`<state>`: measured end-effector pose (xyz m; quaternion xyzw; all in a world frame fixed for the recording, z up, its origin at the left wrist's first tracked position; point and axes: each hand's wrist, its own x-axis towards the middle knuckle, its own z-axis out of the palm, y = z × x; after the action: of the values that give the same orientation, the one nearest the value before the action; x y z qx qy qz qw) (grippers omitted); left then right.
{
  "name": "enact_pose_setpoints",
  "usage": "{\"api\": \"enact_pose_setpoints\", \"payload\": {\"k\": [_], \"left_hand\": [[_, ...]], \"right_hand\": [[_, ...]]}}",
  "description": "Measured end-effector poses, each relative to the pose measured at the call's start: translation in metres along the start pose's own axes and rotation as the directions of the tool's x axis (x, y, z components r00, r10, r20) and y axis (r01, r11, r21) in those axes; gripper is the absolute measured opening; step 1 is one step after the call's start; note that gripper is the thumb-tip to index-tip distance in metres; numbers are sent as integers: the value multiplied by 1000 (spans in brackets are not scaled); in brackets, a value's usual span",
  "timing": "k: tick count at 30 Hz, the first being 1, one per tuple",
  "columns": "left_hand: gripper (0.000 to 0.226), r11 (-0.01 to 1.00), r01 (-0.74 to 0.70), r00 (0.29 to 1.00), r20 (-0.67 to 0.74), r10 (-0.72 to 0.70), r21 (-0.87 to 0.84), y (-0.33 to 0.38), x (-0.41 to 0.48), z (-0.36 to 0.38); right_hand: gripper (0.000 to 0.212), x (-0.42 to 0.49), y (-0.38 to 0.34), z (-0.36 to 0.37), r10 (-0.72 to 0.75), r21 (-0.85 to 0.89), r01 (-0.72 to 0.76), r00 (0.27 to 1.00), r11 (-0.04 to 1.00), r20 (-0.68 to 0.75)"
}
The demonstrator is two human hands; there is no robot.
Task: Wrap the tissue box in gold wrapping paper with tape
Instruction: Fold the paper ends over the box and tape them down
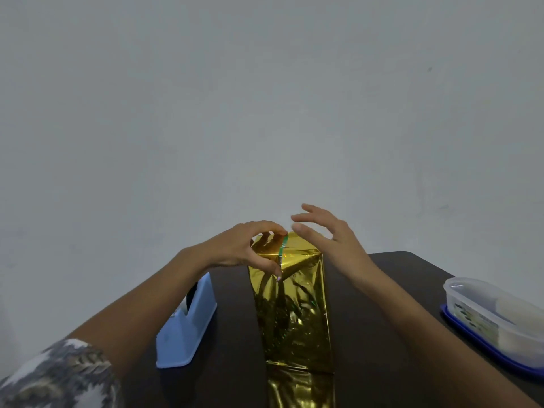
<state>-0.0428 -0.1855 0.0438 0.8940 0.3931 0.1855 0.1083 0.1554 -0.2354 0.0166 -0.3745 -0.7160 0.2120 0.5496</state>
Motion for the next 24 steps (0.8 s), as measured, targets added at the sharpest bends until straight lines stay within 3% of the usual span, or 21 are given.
{"api": "enact_pose_setpoints", "payload": {"k": [7, 18, 24], "left_hand": [[73, 999, -7, 1000, -19, 6, -36, 1, 0, 2], [93, 981, 30, 999, -38, -38, -194, 2, -3, 5], [108, 979, 24, 1000, -15, -27, -204, 0, -6, 5]], "right_hand": [[43, 19, 1, 5, 80, -226, -40, 982, 973, 172], [44, 19, -9, -1, 192, -248, -106, 915, 963, 356], [59, 16, -8, 1, 204, -268, -119, 926, 956, 317]]}}
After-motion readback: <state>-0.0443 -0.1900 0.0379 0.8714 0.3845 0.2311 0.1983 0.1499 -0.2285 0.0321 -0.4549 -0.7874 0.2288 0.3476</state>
